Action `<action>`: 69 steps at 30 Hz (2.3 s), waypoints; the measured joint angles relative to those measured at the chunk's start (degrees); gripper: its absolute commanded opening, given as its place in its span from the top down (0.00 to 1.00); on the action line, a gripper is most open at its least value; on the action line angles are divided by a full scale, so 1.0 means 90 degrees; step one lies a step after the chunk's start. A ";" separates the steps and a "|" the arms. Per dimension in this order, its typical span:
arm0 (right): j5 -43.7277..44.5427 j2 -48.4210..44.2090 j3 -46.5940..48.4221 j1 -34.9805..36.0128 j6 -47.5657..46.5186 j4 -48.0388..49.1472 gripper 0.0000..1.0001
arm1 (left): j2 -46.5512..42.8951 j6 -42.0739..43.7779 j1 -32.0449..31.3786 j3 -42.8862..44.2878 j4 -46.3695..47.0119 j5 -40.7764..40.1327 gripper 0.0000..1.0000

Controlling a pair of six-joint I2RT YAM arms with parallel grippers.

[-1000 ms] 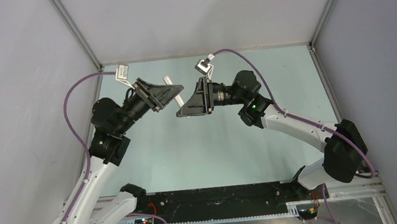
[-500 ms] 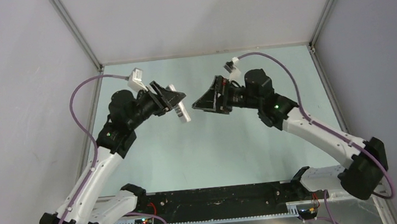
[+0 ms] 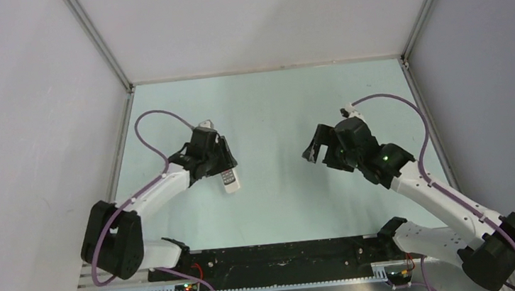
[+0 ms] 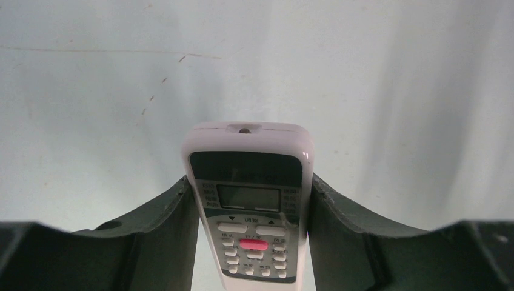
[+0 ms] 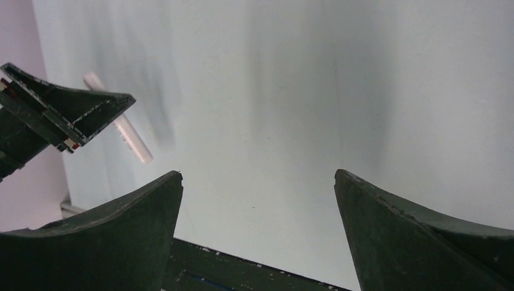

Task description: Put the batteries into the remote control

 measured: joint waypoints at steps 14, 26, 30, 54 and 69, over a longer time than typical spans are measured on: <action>0.0809 -0.0852 -0.0129 -0.0104 0.0185 -0.0940 0.01 | 0.1163 0.0075 -0.0333 -0.0185 0.0719 -0.0823 0.40; 0.1406 -0.1591 -0.0129 -0.0131 0.0670 -0.1688 0.01 | 0.1192 0.0134 -0.0342 -0.0347 0.1229 -0.1035 0.00; 0.1661 -0.1960 -0.0129 -0.0134 0.0809 -0.1962 0.04 | 0.0959 0.0136 -0.0342 -0.0376 0.1209 -0.1146 0.00; 0.2987 -0.2654 0.2249 -0.0172 0.0248 -0.3861 0.01 | -0.6088 0.0597 -0.0342 -0.0493 -0.0282 -0.2101 0.00; 0.2965 -0.2739 0.2662 -0.0172 -0.0158 -0.3966 0.01 | -0.7033 0.1151 -0.0342 0.0214 -0.1598 -0.3194 0.00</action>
